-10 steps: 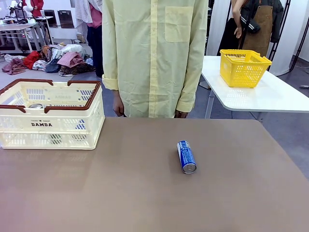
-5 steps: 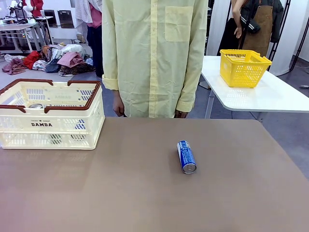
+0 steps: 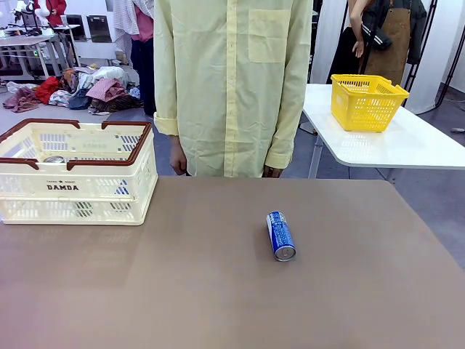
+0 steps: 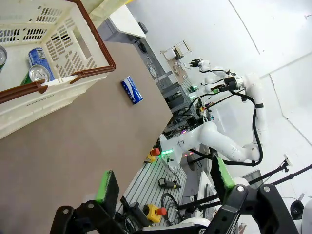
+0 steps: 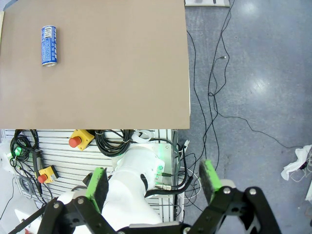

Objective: Place the drinks into the Shopping basket.
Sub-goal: Pick up one drink and place it into the Shopping basket.

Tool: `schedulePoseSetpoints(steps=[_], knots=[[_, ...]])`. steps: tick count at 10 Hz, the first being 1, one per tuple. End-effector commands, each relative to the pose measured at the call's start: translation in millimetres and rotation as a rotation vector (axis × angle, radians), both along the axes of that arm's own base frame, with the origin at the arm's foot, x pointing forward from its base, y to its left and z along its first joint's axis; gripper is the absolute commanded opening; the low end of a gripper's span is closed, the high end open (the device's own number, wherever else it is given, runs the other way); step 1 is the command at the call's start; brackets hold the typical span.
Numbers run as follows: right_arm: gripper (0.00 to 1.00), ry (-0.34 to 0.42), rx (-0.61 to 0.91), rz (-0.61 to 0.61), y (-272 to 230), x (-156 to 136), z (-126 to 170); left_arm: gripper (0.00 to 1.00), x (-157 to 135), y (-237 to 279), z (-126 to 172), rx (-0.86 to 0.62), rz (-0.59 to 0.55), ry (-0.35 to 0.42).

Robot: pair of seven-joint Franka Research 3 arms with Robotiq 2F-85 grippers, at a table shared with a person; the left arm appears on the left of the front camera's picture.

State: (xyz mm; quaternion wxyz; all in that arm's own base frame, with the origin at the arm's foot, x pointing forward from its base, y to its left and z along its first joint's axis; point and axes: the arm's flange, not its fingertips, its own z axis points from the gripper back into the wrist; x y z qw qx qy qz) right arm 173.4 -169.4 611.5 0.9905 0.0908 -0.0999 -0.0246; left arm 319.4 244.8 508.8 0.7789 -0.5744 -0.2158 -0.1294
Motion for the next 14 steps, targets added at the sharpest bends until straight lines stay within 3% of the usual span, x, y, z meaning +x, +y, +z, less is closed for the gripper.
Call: schedulePoseSetpoints(steps=[1, 5, 6, 8, 10, 11, 13, 14], knots=[[1.0, -0.005, -0.004, 0.002, 1.8, 0.3, 0.8, 1.0, -3.5, 0.2, 1.5, -0.004, -0.008, 0.009], [1.0, -0.005, -0.004, 0.002, 1.8, 0.3, 0.8, 1.0, 0.0, 0.0, 0.0, 0.0, 0.0, 0.0], [1.0, -0.005, -0.004, 0.002, 1.8, 0.3, 0.8, 1.0, 7.6, -27.2, 6.4, 0.11, 0.143, 0.018], [1.0, -0.005, -0.004, 0.002, 1.8, 0.3, 0.8, 1.0, 19.3, -77.7, 18.9, 0.166, 0.078, 0.023], [1.0, -0.005, -0.004, 0.002, 1.8, 0.3, 0.8, 1.0, 30.2, -113.8, 24.3, 0.125, -0.018, 0.026], [1.0, -0.005, -0.004, 0.002, 1.8, 0.3, 0.8, 1.0, 38.6, -155.3, 16.5, 0.168, -0.015, 0.069], [1.0, -0.005, -0.004, 0.002, 1.8, 0.3, 0.8, 1.0, 47.9, -266.0, -4.2, 0.163, -0.077, 0.255], [1.0, -0.005, -0.004, 0.002, 1.8, 0.3, 0.8, 1.0, 45.8, -320.8, -15.0, 0.302, -0.104, 0.198]])
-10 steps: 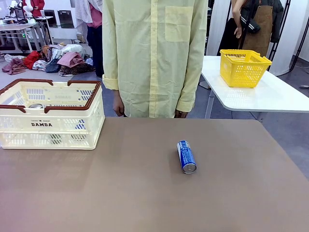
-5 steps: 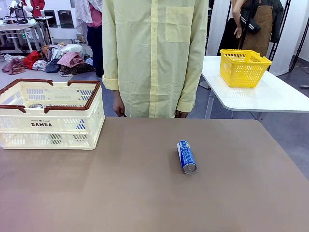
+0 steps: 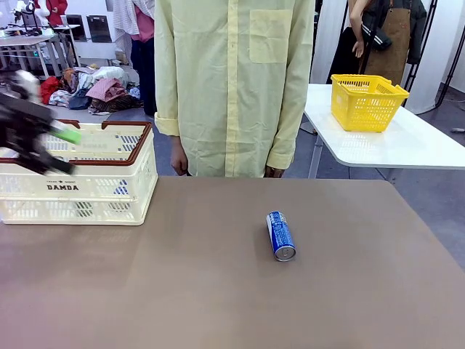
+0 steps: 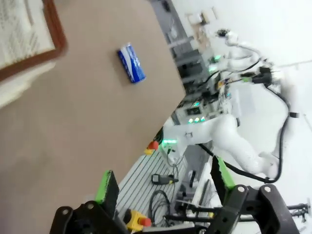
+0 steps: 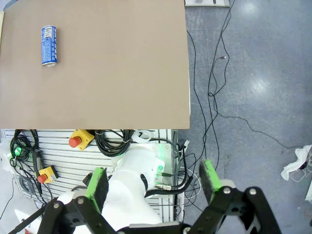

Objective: Place the drinks into the Shopping basket.
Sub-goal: Pick up one drink and place it into the Shopping basket.

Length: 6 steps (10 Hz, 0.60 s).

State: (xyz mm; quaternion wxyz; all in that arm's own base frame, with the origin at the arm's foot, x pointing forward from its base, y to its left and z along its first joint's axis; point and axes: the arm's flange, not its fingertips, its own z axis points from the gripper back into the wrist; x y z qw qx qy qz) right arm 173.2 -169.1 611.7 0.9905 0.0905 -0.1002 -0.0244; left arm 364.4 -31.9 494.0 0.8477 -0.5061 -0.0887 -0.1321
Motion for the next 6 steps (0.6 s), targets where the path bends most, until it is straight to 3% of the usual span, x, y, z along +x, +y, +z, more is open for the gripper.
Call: schedulePoseSetpoints(steps=[1, 3, 5, 6], knots=[[1.0, -0.004, -0.003, 0.002, 1.5, 0.4, 0.6, 1.0, 4.9, -90.0, -10.8, 0.128, -0.013, -0.041], [1.0, -0.004, -0.003, 0.002, 1.5, 0.4, 0.6, 1.0, 9.9, -173.8, -28.0, 0.133, 0.008, -0.039], [1.0, -0.004, -0.003, 0.002, 1.5, 0.4, 0.6, 1.0, 3.9, -237.1, -64.0, 0.134, 0.08, -0.054], [1.0, -0.004, -0.003, 0.002, 1.5, 0.4, 0.6, 1.0, -5.3, -247.5, -76.5, 0.168, 0.024, 0.007]])
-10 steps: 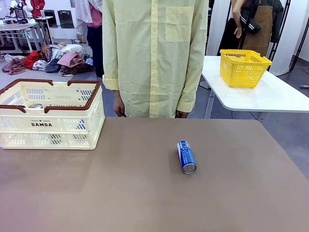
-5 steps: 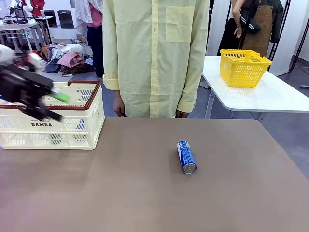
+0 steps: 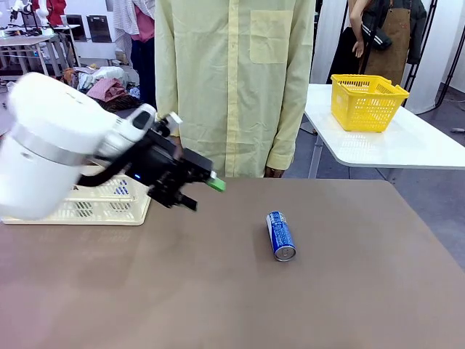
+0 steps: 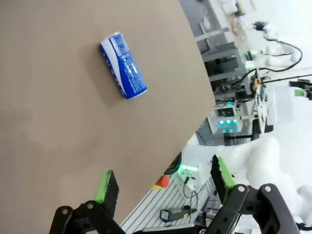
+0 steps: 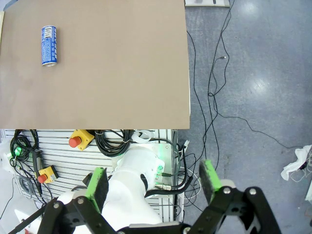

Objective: Place the drinks into the Shopping basket.
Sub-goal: Pick up one drink and place it into the Shopping basket.

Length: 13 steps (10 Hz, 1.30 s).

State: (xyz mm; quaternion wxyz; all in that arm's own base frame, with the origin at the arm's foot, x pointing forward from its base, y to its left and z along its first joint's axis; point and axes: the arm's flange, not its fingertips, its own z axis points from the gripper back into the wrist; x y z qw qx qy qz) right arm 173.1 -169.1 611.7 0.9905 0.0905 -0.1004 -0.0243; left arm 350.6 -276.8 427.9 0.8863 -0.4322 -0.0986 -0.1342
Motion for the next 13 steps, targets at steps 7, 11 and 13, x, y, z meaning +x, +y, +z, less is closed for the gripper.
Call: schedulePoseSetpoints(steps=[7, 11, 13], knots=[[1.0, -0.004, -0.004, 0.001, 1.5, 0.5, 0.6, 1.0, 0.0, 0.0, 0.0, 0.0, 0.0, 0.0], [1.0, -0.004, -0.004, 0.001, 1.5, 0.5, 0.6, 1.0, 24.2, -89.8, 53.4, 0.135, 0.129, 0.147], [1.0, -0.004, -0.004, 0.001, 1.5, 0.5, 0.6, 1.0, 54.5, -166.3, 74.1, 0.407, 0.135, 0.259]])
